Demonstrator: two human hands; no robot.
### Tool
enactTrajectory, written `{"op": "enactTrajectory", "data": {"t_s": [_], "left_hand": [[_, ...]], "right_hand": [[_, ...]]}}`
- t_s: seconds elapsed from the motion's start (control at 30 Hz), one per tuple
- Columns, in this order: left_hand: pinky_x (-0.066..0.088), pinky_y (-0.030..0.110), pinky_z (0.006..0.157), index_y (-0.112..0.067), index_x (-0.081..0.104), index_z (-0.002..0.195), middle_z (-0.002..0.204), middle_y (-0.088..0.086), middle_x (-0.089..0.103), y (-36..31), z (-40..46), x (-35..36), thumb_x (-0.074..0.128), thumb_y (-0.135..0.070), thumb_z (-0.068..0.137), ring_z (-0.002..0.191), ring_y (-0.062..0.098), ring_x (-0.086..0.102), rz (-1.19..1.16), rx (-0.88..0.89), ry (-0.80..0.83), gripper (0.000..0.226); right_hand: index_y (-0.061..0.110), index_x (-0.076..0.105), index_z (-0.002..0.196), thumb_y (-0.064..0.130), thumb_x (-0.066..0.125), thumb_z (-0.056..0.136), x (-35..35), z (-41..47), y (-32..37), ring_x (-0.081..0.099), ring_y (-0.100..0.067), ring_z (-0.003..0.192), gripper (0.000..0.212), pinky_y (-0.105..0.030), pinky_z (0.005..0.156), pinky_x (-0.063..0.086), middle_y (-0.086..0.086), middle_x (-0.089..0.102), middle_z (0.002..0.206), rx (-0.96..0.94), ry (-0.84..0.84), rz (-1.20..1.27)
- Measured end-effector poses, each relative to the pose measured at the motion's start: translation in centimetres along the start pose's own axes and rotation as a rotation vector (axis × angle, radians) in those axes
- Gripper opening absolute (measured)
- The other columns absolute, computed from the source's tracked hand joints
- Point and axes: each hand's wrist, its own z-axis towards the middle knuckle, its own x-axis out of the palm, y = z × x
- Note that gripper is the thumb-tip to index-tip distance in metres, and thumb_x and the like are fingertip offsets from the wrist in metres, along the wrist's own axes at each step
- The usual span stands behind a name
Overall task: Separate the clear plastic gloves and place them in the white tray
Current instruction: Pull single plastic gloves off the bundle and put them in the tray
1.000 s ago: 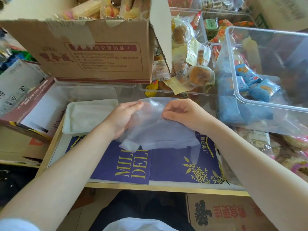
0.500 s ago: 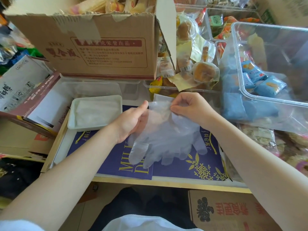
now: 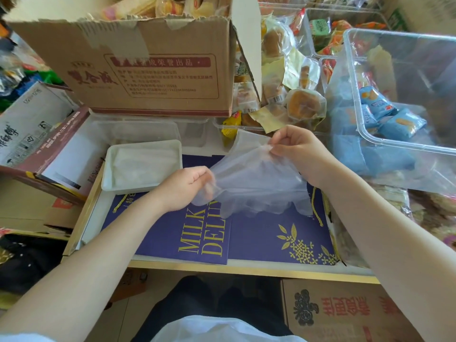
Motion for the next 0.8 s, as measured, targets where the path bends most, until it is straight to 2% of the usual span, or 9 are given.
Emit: {"op": "enactTrajectory", "data": {"t_s": [0.1,0.17,0.27,0.33,0.43,0.53,0.6,0.67,0.8], "left_hand": [[0.041,0.031,0.076,-0.024,0.058,0.092,0.086,-0.005,0.061,-0.1,0.0,0.2,0.037,-0.049,0.095,0.081,0.017,0.053,0.115,-0.067,0.084,0.032],[0.043,0.032,0.083,-0.025,0.054,0.111,0.103,-0.005,0.063,-0.8,0.1,0.3,0.043,-0.057,0.089,0.094,0.015,0.058,0.175,-0.037,0.038,0.040],[0.040,0.027,0.082,-0.022,0.047,0.124,0.111,-0.009,0.056,-2.6,0.4,0.6,0.057,-0.046,0.088,0.100,0.011,0.054,0.192,0.065,-0.069,0.044],[0.037,0.022,0.076,-0.020,0.051,0.121,0.107,-0.009,0.057,-3.5,0.7,0.8,0.059,-0.038,0.088,0.096,0.010,0.052,0.198,0.124,-0.122,0.038],[0.039,0.009,0.070,-0.022,0.056,0.100,0.094,-0.010,0.062,-4.5,0.8,1.2,0.061,-0.030,0.088,0.084,0.003,0.057,0.063,0.186,-0.210,0.015],[0.037,0.003,0.079,-0.031,0.049,0.103,0.101,-0.020,0.057,-4.2,0.8,1.2,0.071,-0.026,0.080,0.095,-0.004,0.056,-0.057,0.182,-0.182,0.032],[0.036,0.004,0.086,-0.033,0.044,0.113,0.108,-0.025,0.050,-4.0,0.6,1.4,0.076,-0.025,0.074,0.105,-0.003,0.053,-0.053,0.191,-0.098,0.051],[0.037,0.007,0.086,-0.029,0.043,0.122,0.112,-0.021,0.050,-3.7,0.6,1.7,0.075,-0.026,0.076,0.108,0.000,0.050,-0.003,0.197,-0.079,0.056],[0.043,0.020,0.091,-0.031,0.046,0.111,0.116,-0.007,0.058,-3.6,0.9,1.9,0.065,-0.030,0.085,0.113,0.006,0.054,-0.075,0.156,-0.133,0.033]], "right_hand": [[0.016,0.059,0.089,-0.014,0.054,0.084,0.4,0.2,-0.1,0.060,-0.006,0.058,0.031,-0.017,0.055,0.049,-0.002,0.060,0.075,0.064,0.034,0.065],[0.017,0.060,0.096,-0.014,0.055,0.084,0.7,0.3,0.0,0.061,-0.008,0.061,0.034,-0.018,0.057,0.051,-0.004,0.061,0.079,0.088,0.067,0.086],[0.014,0.062,0.099,-0.014,0.055,0.084,1.2,0.2,0.3,0.062,-0.010,0.064,0.032,-0.020,0.061,0.053,-0.001,0.063,0.078,0.097,0.149,0.110],[0.012,0.062,0.098,-0.015,0.053,0.084,1.5,0.2,0.4,0.063,-0.012,0.066,0.032,-0.022,0.063,0.054,-0.002,0.064,0.079,0.089,0.205,0.109],[0.014,0.063,0.094,-0.014,0.055,0.084,1.8,0.2,0.4,0.062,-0.014,0.068,0.031,-0.024,0.064,0.054,-0.003,0.065,0.080,0.052,0.243,0.066],[0.014,0.065,0.092,-0.012,0.054,0.085,1.5,0.3,0.1,0.063,-0.014,0.068,0.029,-0.025,0.066,0.053,-0.005,0.066,0.081,0.069,0.220,0.092],[0.012,0.066,0.089,-0.013,0.052,0.085,1.2,0.4,-0.3,0.064,-0.015,0.068,0.030,-0.027,0.068,0.054,-0.004,0.067,0.079,0.121,0.217,0.167],[0.011,0.066,0.088,-0.014,0.051,0.085,1.0,0.3,-0.6,0.064,-0.016,0.068,0.030,-0.028,0.069,0.055,-0.005,0.067,0.079,0.161,0.216,0.155],[0.014,0.068,0.085,-0.007,0.058,0.085,1.1,0.3,-0.8,0.066,-0.017,0.073,0.023,-0.030,0.073,0.056,-0.005,0.069,0.080,0.192,0.169,0.039]]}}
